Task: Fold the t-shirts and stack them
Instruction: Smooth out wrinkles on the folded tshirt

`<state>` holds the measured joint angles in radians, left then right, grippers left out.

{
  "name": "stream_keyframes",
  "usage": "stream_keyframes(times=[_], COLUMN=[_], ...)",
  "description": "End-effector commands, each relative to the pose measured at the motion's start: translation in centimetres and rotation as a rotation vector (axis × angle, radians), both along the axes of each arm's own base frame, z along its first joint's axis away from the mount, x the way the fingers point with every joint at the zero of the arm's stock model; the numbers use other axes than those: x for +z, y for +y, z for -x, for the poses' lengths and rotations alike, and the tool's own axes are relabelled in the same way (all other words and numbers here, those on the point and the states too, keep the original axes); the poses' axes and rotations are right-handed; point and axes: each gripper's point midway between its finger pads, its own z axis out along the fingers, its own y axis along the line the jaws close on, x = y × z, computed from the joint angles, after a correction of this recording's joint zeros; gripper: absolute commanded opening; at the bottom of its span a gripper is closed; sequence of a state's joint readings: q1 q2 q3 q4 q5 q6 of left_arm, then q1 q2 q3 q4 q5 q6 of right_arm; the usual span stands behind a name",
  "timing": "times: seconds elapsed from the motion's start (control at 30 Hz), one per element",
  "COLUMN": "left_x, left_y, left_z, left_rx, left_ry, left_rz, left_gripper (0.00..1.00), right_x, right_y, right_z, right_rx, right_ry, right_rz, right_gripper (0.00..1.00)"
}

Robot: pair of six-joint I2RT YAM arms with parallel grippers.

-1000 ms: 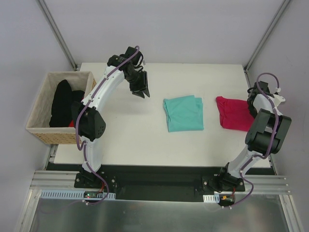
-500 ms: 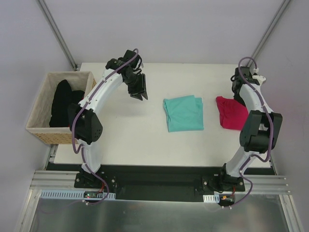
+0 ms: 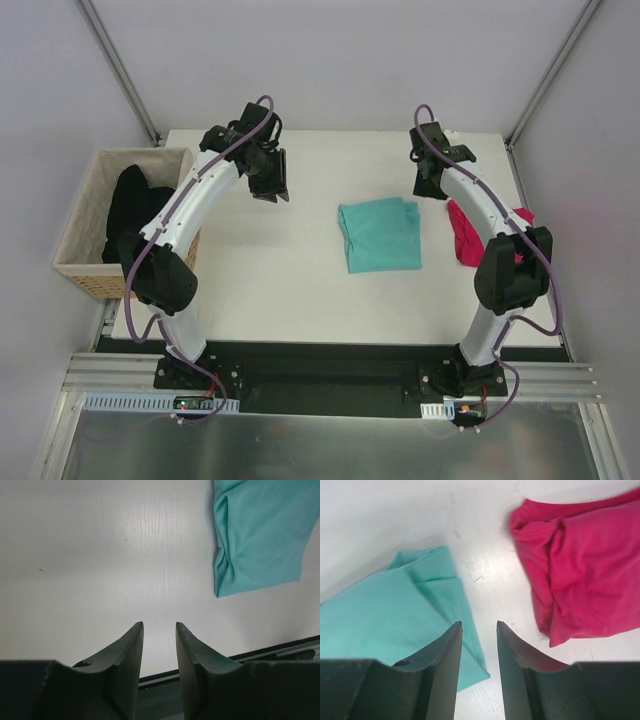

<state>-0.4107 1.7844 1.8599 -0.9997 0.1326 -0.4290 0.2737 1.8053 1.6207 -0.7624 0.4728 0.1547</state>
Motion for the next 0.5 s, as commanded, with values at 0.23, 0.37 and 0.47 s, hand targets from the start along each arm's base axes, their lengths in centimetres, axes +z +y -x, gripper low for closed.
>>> stream_keyframes(times=[0.23, 0.37, 0.47], left_x=[5.8, 6.7, 7.2], left_y=[5.2, 6.0, 6.5], left_z=[-0.7, -0.8, -0.8], left_rx=[0.132, 0.131, 0.134], left_ry=[-0.255, -0.299, -0.324], left_rz=[-0.147, -0.176, -0.197], left_gripper=[0.99, 0.99, 0.99], right_x=[4.9, 5.5, 6.1], right_y=[5.8, 7.0, 7.8], right_z=[0.6, 0.5, 0.6], right_rx=[0.277, 0.323, 0.349], right_ry=[-0.043, -0.046, -0.048], right_rz=[-0.019, -0.007, -0.004], right_gripper=[0.41, 0.42, 0.42])
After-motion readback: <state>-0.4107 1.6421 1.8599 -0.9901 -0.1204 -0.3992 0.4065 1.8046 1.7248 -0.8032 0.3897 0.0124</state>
